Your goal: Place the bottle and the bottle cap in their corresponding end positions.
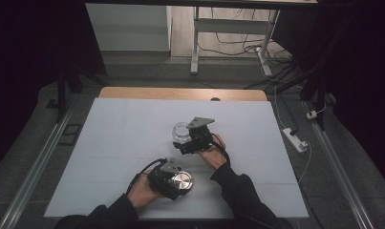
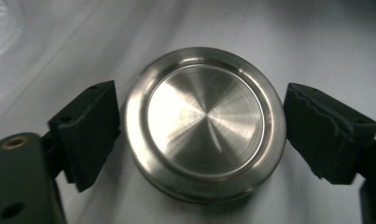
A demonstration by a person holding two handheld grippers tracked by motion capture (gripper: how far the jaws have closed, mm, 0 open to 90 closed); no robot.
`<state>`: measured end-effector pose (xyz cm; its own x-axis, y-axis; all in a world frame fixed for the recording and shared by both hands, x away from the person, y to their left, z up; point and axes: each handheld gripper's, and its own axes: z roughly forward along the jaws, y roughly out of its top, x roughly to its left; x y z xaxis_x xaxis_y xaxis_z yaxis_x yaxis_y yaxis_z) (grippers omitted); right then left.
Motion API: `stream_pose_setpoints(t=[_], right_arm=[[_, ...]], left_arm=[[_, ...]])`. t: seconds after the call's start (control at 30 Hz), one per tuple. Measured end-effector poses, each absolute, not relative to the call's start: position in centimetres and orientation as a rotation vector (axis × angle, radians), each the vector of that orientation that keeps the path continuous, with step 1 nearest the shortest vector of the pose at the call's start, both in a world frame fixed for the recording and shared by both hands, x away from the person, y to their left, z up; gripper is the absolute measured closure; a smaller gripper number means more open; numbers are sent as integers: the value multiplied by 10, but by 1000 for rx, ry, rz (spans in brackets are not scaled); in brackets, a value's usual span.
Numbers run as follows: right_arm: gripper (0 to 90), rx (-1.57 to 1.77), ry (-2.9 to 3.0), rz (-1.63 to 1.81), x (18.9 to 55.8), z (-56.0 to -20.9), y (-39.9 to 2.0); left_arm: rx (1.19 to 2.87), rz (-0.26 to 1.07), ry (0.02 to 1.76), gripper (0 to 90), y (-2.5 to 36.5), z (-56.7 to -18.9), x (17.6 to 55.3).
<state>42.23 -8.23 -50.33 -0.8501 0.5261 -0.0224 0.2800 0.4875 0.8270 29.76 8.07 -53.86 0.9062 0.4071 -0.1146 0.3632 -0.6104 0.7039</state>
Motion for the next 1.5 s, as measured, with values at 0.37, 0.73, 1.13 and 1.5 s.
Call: stream_pose_setpoints(t=[0.37,0.73,1.13,1.5], right_arm=[[0,741,2421,1334,415,-484,-93],[0,815,2529,1319,399,-487,-106],[0,787,2521,1288,377,-479,-116],[0,802,2525,1260,356,-480,-132]], left_arm=[[2220,52,560,70,99,-524,291],[2177,40,630,39,127,-511,291],[2129,79,737,17,162,-505,285],[2131,130,792,0,189,-505,271]])
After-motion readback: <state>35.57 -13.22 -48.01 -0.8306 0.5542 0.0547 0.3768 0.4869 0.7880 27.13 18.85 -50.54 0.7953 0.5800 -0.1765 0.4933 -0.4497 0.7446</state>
